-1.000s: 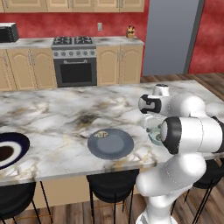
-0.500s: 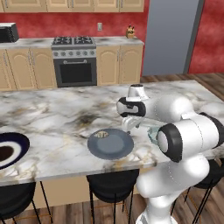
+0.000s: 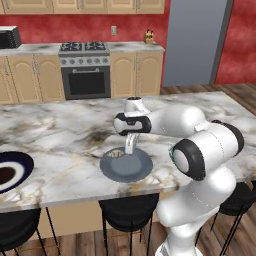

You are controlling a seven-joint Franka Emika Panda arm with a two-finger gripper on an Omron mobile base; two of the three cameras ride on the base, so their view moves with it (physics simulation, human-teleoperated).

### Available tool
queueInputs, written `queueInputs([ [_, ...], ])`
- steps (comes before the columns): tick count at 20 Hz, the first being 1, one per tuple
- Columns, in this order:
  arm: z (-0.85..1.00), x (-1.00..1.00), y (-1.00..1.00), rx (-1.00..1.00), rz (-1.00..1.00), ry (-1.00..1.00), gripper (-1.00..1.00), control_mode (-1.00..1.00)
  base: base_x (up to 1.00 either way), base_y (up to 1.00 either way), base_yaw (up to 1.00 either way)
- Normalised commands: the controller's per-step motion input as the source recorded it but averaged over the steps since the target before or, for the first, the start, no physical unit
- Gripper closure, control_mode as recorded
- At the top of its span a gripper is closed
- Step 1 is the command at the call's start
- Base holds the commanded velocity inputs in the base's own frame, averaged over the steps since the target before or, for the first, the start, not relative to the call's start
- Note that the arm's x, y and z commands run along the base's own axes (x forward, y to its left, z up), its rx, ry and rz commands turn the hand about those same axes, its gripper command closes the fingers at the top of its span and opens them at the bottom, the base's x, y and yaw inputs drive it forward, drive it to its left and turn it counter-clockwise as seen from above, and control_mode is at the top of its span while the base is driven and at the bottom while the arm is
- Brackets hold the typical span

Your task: Place two dumplings into each of the tupperware containers and then place the containers in the fridge.

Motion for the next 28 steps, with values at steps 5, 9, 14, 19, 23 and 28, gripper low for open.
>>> queueInputs([
  [5, -0.12, 0.47, 0.27, 0.13, 0.37, -0.02, -1.00, -1.00, 0.00, 0.00, 0.00],
  [9, -0.34, 0.17, 0.49, 0.01, 0.21, 0.00, -1.00, -1.00, 0.00, 0.00, 0.00],
  [14, -0.41, 0.21, 0.59, 0.00, 0.05, 0.00, -1.00, -1.00, 0.00, 0.00, 0.00],
  [19, -0.13, 0.22, 0.05, 0.00, 0.00, -0.09, -1.00, -1.00, 0.00, 0.00, 0.00],
  [23, 0.00, -0.22, -0.02, 0.00, 0.00, 0.00, -1.00, -1.00, 0.00, 0.00, 0.00],
  [28, -0.01, -0.59, -0.15, 0.00, -0.04, -0.05, -1.00, -1.00, 0.00, 0.00, 0.00],
])
